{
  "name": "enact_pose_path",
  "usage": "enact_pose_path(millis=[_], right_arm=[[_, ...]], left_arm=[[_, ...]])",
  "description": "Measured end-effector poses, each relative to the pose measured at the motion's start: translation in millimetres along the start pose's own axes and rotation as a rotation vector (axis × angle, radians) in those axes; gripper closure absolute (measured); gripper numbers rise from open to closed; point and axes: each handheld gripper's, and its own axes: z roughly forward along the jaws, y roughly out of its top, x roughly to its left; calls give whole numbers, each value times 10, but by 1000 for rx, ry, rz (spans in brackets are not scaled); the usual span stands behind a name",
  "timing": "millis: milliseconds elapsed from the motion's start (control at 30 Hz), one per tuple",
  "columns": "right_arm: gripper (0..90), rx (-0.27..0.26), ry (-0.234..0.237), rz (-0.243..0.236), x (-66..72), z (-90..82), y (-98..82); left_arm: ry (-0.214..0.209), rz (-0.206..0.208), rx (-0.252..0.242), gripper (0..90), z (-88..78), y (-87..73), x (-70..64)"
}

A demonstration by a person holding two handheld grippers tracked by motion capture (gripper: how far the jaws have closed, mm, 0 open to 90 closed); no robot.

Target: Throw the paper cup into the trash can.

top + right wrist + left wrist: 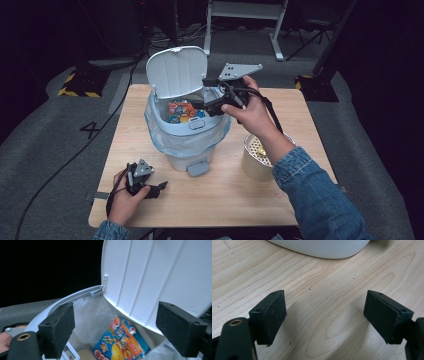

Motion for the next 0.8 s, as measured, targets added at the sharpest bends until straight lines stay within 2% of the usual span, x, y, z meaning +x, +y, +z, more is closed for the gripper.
enact_pose_path(millis=[200,300,433,533,633,800], right_arm=[[181,-15,-52,24,-3,-299,48],[212,16,-69,19,-20,-514,47],[219,17,-105,28,-55,-757,19],[219,38,-115,21,-78,-997,-45],[216,51,-130,12,-87,-1158,-101],[218,68,-165,27,-115,-1511,-234]], left_arm=[[0,1,0,186,1,1,0],[0,1,0,185,1,1,0],[1,1,0,186,0,1,-1],[0,1,0,186,0,1,-1],[-1,2,0,186,0,0,1],[-5,5,3,186,-4,-2,5]])
